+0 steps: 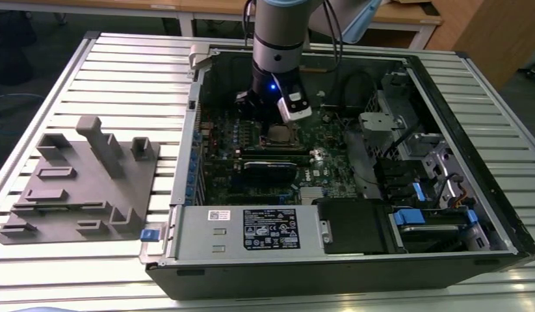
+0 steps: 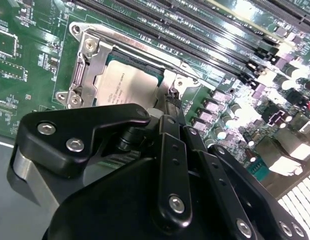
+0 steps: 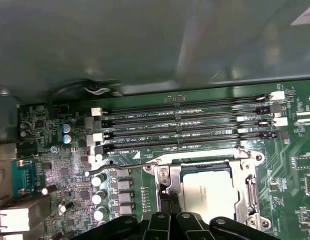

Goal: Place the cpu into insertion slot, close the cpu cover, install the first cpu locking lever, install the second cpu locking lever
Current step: 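Close the cpu cover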

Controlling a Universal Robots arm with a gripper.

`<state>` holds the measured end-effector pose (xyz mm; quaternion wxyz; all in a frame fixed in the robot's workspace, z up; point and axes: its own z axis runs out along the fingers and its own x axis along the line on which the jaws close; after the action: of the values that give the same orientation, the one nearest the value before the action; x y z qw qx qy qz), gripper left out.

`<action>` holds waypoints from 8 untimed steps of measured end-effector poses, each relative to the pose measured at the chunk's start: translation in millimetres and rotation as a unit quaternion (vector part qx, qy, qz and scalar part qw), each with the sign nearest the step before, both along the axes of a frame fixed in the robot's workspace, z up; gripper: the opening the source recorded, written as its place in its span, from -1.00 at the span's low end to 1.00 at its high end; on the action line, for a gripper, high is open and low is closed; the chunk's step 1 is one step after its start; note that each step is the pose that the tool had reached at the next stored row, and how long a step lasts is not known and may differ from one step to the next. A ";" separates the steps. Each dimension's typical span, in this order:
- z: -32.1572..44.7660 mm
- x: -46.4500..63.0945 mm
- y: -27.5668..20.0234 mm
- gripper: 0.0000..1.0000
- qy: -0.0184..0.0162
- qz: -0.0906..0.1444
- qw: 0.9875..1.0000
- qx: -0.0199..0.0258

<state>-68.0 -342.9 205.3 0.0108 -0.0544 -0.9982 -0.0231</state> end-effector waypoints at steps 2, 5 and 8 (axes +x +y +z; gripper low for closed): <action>3.3 0.0 0.0 -0.79 0.000 0.000 1.000 0.000; 7.5 0.0 0.0 -0.79 0.000 0.000 1.000 0.000; 8.5 0.0 0.0 -0.79 0.000 0.000 1.000 0.000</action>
<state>-68.0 -342.9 213.8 0.0108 -0.0544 -0.9982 -0.0232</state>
